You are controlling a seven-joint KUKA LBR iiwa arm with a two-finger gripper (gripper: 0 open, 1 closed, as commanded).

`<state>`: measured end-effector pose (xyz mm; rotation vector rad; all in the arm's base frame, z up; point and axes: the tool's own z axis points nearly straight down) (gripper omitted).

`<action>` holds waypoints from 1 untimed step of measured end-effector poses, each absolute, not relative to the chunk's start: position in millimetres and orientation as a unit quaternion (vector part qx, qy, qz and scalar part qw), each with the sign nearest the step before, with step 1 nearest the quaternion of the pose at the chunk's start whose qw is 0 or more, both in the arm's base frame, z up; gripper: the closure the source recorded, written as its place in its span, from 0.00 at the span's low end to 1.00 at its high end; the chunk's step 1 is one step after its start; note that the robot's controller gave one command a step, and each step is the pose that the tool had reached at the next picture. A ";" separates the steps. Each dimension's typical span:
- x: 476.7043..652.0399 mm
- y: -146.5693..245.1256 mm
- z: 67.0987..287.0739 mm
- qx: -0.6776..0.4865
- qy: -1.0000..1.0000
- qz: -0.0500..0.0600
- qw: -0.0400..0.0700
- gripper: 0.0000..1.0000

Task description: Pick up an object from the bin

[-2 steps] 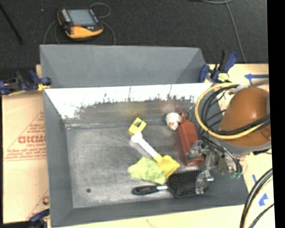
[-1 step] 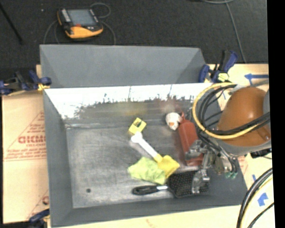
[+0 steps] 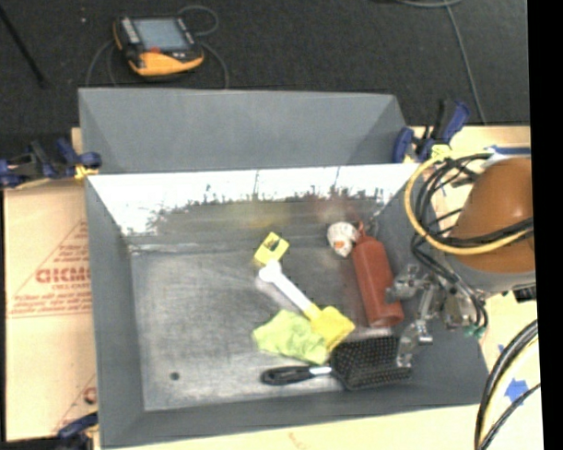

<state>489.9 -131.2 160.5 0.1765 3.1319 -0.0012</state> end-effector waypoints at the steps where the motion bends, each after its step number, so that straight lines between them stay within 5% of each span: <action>1: 492.1 -118.2 101.1 0.160 0.987 0.004 0.020 0.00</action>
Offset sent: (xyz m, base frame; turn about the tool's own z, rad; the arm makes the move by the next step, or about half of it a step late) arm -0.0179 -0.0135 -0.0905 0.1026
